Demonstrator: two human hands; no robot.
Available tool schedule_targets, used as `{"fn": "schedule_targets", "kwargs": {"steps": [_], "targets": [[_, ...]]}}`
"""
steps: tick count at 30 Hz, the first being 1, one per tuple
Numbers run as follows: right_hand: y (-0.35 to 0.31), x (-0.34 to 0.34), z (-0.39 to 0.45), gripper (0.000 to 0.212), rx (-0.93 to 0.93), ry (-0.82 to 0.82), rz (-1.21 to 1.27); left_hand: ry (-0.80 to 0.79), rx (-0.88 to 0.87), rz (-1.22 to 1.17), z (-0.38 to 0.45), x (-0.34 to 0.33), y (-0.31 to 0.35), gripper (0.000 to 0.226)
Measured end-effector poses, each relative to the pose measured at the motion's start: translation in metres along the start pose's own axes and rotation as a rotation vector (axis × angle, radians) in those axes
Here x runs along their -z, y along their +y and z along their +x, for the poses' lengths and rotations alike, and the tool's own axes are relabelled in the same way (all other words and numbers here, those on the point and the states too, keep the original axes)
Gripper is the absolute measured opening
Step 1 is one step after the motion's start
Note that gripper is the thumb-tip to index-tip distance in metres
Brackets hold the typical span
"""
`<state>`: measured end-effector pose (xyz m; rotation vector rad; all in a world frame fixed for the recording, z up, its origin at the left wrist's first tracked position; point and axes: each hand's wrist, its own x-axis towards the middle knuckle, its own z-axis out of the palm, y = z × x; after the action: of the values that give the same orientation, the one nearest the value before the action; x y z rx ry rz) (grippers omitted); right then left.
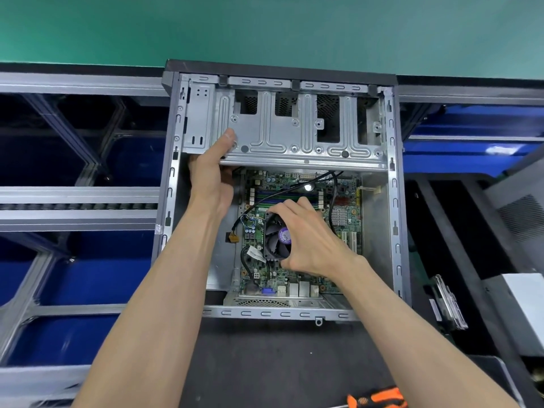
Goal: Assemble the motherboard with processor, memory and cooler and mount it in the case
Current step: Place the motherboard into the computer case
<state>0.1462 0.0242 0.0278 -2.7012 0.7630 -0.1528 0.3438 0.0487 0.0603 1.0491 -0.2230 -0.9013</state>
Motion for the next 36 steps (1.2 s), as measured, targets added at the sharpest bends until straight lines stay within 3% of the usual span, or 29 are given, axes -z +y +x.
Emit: {"fn": "schedule_targets", "kwargs": {"steps": [6,11,15,19,24,28,32,36], "targets": [[0.0,0.0,0.003,0.09,-0.017,-0.015,-0.029,0.013,0.043,-0.004,0.005,-0.002,-0.001,0.009],[0.002,0.002,0.003,0.092,-0.021,-0.02,0.037,0.048,0.054,-0.013,0.008,0.0,-0.004,0.026],[0.001,0.003,0.005,0.094,-0.027,-0.027,0.015,0.044,0.058,-0.025,0.01,-0.001,-0.004,0.018],[0.001,0.003,0.004,0.093,-0.03,-0.036,-0.009,0.049,0.061,-0.029,0.012,-0.002,-0.005,0.031],[0.004,0.004,0.008,0.097,-0.046,-0.058,0.007,0.072,0.075,-0.022,0.013,-0.005,-0.005,0.029],[0.004,0.003,0.011,0.099,-0.047,-0.099,0.026,0.104,0.087,-0.043,0.013,-0.003,-0.008,0.067],[0.001,-0.001,0.008,0.102,-0.063,-0.176,0.029,0.128,0.106,-0.029,0.01,0.005,-0.015,0.067],[0.003,-0.006,0.0,0.106,-0.085,-0.244,0.038,0.158,0.194,0.006,0.006,0.006,-0.023,0.1]]}}
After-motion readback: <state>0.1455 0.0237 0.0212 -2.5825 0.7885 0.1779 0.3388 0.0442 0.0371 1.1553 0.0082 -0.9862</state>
